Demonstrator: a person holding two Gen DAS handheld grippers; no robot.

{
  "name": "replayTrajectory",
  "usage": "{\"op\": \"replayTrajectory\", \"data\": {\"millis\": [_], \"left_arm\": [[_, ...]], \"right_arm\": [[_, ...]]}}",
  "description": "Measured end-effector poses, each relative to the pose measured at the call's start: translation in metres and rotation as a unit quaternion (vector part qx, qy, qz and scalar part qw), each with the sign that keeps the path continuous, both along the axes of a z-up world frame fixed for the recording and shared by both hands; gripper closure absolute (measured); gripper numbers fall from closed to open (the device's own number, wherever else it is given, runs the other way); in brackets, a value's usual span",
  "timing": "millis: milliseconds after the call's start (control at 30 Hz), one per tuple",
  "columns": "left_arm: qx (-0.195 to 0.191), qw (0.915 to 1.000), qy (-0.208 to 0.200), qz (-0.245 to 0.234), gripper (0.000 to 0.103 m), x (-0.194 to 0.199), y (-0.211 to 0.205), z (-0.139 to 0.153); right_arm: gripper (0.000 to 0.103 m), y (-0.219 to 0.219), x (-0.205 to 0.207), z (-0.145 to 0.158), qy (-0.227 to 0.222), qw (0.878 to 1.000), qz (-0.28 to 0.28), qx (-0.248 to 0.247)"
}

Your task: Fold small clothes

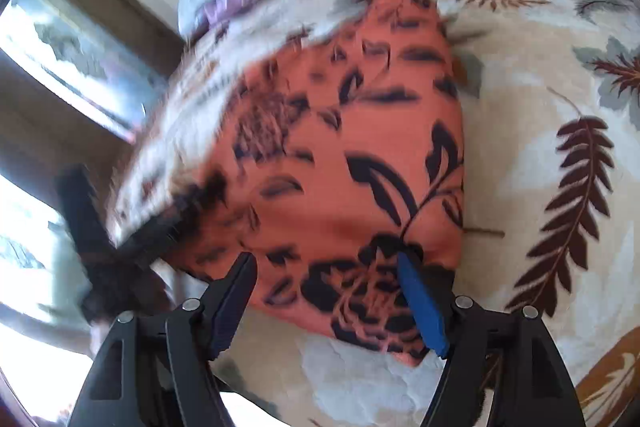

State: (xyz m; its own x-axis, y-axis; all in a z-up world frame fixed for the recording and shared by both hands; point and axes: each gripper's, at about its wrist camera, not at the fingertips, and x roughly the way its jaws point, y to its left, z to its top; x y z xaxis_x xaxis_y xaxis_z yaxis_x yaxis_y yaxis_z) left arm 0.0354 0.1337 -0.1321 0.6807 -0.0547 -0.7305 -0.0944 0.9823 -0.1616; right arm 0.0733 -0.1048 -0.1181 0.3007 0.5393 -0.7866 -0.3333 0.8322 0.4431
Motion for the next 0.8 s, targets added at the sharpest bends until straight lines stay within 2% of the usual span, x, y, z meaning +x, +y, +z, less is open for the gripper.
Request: {"op": "replayTrajectory", "data": {"millis": [33, 167, 233, 333, 400, 533, 633, 667, 800], "left_arm": [[0.003, 1.0, 0.002, 0.002, 0.035, -0.002, 0.0, 0.002], [0.016, 0.9998, 0.008, 0.004, 0.035, -0.011, -0.001, 0.005], [0.017, 0.9998, 0.013, 0.005, 0.035, -0.016, -0.001, 0.004], [0.021, 0.9996, 0.019, 0.005, 0.035, -0.024, -0.002, 0.004], [0.025, 0.9995, 0.018, 0.006, 0.035, -0.031, -0.001, 0.006], [0.021, 0.9995, 0.018, 0.012, 0.035, -0.042, 0.002, 0.01], [0.027, 0.9991, 0.027, 0.016, 0.035, -0.046, 0.002, 0.007], [0.027, 0.999, 0.034, 0.015, 0.035, -0.048, 0.002, 0.004], [0.011, 0.9988, 0.045, 0.015, 0.035, -0.054, 0.007, 0.002]], "right_arm": [[0.028, 0.0, -0.005, 0.006, -0.015, 1.0, -0.002, 0.0], [0.028, 0.001, -0.016, 0.023, -0.029, 0.999, -0.003, 0.03], [0.027, 0.005, -0.021, 0.019, -0.027, 0.999, 0.004, 0.029], [0.027, 0.009, -0.019, -0.001, -0.002, 1.0, 0.003, 0.019], [0.027, 0.005, -0.02, 0.008, 0.0, 0.999, -0.009, 0.033], [0.026, -0.001, -0.029, 0.027, -0.034, 0.998, -0.009, 0.058], [0.024, 0.008, -0.024, -0.001, 0.012, 0.999, 0.009, 0.036], [0.024, 0.007, -0.025, -0.005, 0.005, 0.999, 0.012, 0.037], [0.025, 0.0, -0.029, 0.007, 0.003, 0.998, -0.002, 0.057]]}}
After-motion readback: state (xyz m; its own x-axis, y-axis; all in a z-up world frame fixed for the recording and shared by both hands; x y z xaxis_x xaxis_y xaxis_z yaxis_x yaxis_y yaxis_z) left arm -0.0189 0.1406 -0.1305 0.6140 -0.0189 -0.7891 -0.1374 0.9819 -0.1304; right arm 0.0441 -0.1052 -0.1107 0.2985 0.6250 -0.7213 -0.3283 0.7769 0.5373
